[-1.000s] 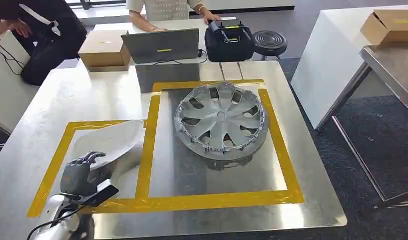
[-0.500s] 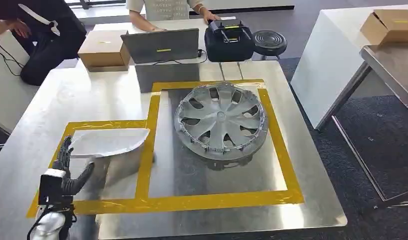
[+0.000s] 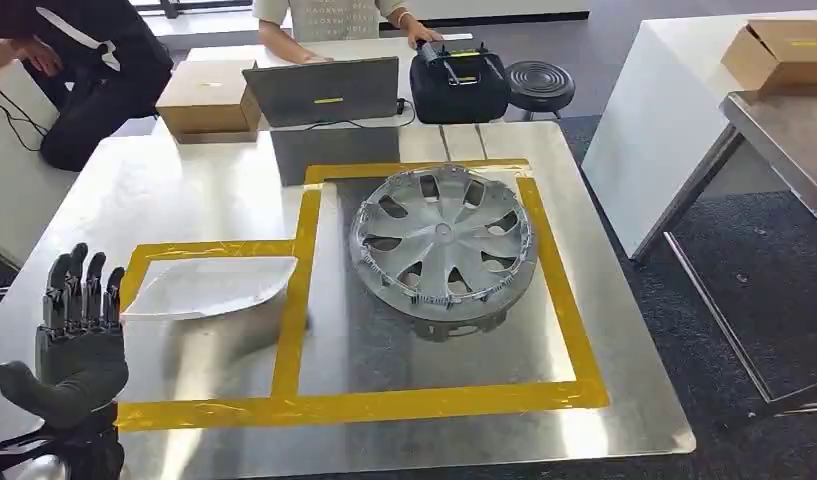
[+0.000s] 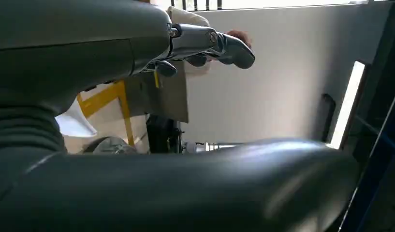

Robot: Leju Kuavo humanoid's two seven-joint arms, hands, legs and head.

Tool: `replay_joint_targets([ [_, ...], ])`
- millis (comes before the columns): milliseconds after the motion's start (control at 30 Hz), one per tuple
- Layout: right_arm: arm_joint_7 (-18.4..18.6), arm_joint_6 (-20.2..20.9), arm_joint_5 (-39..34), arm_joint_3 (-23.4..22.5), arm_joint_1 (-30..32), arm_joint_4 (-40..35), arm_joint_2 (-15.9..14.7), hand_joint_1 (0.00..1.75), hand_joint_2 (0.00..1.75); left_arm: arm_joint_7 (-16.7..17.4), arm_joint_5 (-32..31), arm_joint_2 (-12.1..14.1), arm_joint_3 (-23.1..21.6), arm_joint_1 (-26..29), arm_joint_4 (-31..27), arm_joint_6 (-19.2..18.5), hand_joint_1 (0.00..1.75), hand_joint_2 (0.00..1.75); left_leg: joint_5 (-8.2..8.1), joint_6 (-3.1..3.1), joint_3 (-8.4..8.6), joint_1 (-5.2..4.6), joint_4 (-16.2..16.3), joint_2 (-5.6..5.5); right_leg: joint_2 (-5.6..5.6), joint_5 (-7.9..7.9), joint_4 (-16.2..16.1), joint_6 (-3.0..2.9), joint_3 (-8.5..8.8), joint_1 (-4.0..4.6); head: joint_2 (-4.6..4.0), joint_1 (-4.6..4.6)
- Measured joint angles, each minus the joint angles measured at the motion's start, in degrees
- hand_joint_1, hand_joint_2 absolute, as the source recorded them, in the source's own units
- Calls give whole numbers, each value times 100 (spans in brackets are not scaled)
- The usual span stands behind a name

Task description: Take the parts from the cabinet and place them on the table.

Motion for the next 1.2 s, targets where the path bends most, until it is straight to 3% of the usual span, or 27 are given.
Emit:
replay_joint_targets([
  [100, 24, 0, -20, -4, 1, 0, 0, 0, 0, -2, -70, -65, 59, 170, -358, -61, 0, 0, 0, 0, 0, 0, 0, -3, -1, -1, -1, 1, -1, 0, 0, 0],
  [300, -28, 0, -92, -42, -18, 0, 0, 0, 0, -15, -111, -120, 57, 199, -537, -216, 0, 0, -5, 8, -4, -7, 11, -4, -5, 9, -22, 12, 6, -11, 0, 0],
  [333, -37, 0, -105, -44, -19, 0, 15, 0, 0, -15, -136, -122, 57, 192, -545, -223, 0, 0, -2, 82, 5, -34, -13, -9, -9, 47, -72, 68, 29, -27, 0, -4],
  [367, -52, 0, -114, -46, -25, 0, 15, 0, 0, -17, -140, -124, 53, 183, -570, -230, 0, 0, 71, 118, 72, -3, -150, -1, -3, 67, -133, 100, 75, 6, 0, -7],
  [400, -61, 0, -122, -48, -25, 0, 7, 0, 0, -24, -149, -135, 50, 166, -578, -238, 0, 0, 153, 109, 152, 50, -272, 22, -3, 16, -44, 104, 62, 4, 0, 2],
  [433, -72, 0, -129, -55, -31, 0, 4, 0, 0, -28, -171, -138, 50, 134, -576, -243, 0, 0, 190, 150, 168, 70, -327, 24, 2, -175, 182, 117, -43, 8, 0, 20],
  [467, -74, 0, -146, -61, -35, 0, 4, 0, 0, -28, -186, -138, 50, 126, -569, -245, 0, 0, 198, 151, 158, 77, -336, 26, 0, -373, 502, 136, -193, -3, 0, 26],
  [500, -74, 0, -166, -81, -32, 0, 4, 0, 0, -31, -199, -142, 48, 134, -565, -251, 0, 0, 199, 146, 143, 86, -329, 37, -3, -637, 1024, 166, -437, -42, 0, 26],
  [533, -61, 0, -175, -98, -23, 0, 4, 0, 0, -35, -245, -151, 42, 143, -556, -269, 0, 0, 201, 134, 129, 94, -318, 40, -4, -766, 1362, 198, -596, -75, 0, 26],
  [567, -52, 4, -188, -116, -11, 0, 4, 0, 0, -50, -286, -164, 29, 153, -546, -282, 0, 0, 202, 110, 108, 115, -296, 39, -6, -772, 1500, 231, -662, -110, 0, 26],
  [600, -37, 4, -205, -136, -1, 0, 4, 0, 0, -72, -343, -179, 7, 175, -537, -282, 0, 0, 202, 73, 87, 144, -266, 39, -7, -646, 1370, 270, -592, -140, 0, 28],
  [633, 9, 4, -236, -151, 4, 0, 4, 0, 0, -98, -438, -190, -20, 213, -532, -282, 0, 0, 182, 24, 64, 188, -220, 38, -8, -427, 1001, 314, -396, -178, 0, 26],
  [667, 50, 4, -271, -181, 7, 0, 4, 0, 0, -144, -547, -219, -72, 254, -528, -282, 0, 0, 152, -39, 33, 237, -143, 37, -12, -188, 477, 371, -107, -221, 0, 26],
  [700, 68, 4, -282, -197, 7, 0, 7, 0, 0, -184, -619, -227, -116, 270, -521, -271, 0, 0, 107, -116, -16, 269, -35, 36, -14, -83, -8, 439, 150, -281, 0, 37],
  [733, 103, 2, -288, -203, 2, 7, 40, 0, 0, -217, -667, -234, -138, 274, -519, -240, 0, 0, 85, -178, -51, 236, 12, 18, 31, -161, 108, 434, 82, -216, 0, 57],
  [767, 129, -4, -293, -230, 4, 4, 57, 0, 0, -249, -708, -254, -168, 263, -510, -219, 0, 0, 62, -234, -75, 225, 80, 7, 54, -126, 116, 275, 53, -220, 0, 68],
  [867, 140, -4, -308, -280, 2, 4, 59, 0, 0, -273, -710, -277, -251, 250, -471, -214, 0, 0, 147, -358, -77, 269, 15, 0, 44, -76, 141, 120, -20, -189, 0, 39],
  [900, 134, -4, -310, -284, -9, 4, 57, 0, 0, -275, -708, -284, -264, 242, -458, -214, 0, 0, 82, -368, -102, 282, 68, 6, 18, -32, 128, 52, -54, -195, 0, 35],
  [933, 125, -4, -310, -286, -14, 4, 59, 0, 0, -273, -708, -284, -280, 224, -454, -214, 0, 0, -141, -353, -186, 276, 252, 17, 18, -1, 127, 9, -95, -186, 0, 20],
  [1000, 92, -4, -310, -291, -12, 4, 57, 0, 0, -273, -708, -297, -299, 177, -440, -214, 0, 0, -716, -337, -473, 243, 1070, 17, 4, 64, 129, -31, -187, -160, 0, -20],
  [1033, 92, -4, -306, -295, -11, 4, 59, 0, 0, -267, -708, -302, -308, 166, -432, -214, 0, 0, -933, -328, -602, 231, 1492, 17, -5, 102, 131, -43, -242, -135, 0, -33],
  [1067, 92, -5, -288, -302, -10, 4, 57, 0, 0, -243, -708, -310, -326, 163, -425, -208, 0, 0, -1024, -305, -637, 220, 1722, 17, -8, 145, 134, -47, -298, -112, 0, -39],
  [1100, 92, -4, -278, -306, -7, 4, 57, 0, 0, -221, -708, -321, -334, 154, -423, -197, 0, 0, -986, -278, -550, 206, 1684, 17, -8, 186, 134, -44, -348, -94, 0, -39],
  [1133, 92, -6, -260, -308, -7, 4, 57, 0, 0, -180, -710, -332, -341, 116, -421, -173, 0, 0, -847, -232, -323, 185, 1376, 18, -8, 235, 136, -40, -406, -76, 0, -44],
  [1200, 103, -4, -218, -306, -18, 4, 55, 0, 0, -87, -710, -336, -345, -66, -397, -127, 0, 0, -489, -121, 390, 133, 278, 18, -8, 333, 135, -7, -495, -61, 0, -46],
])
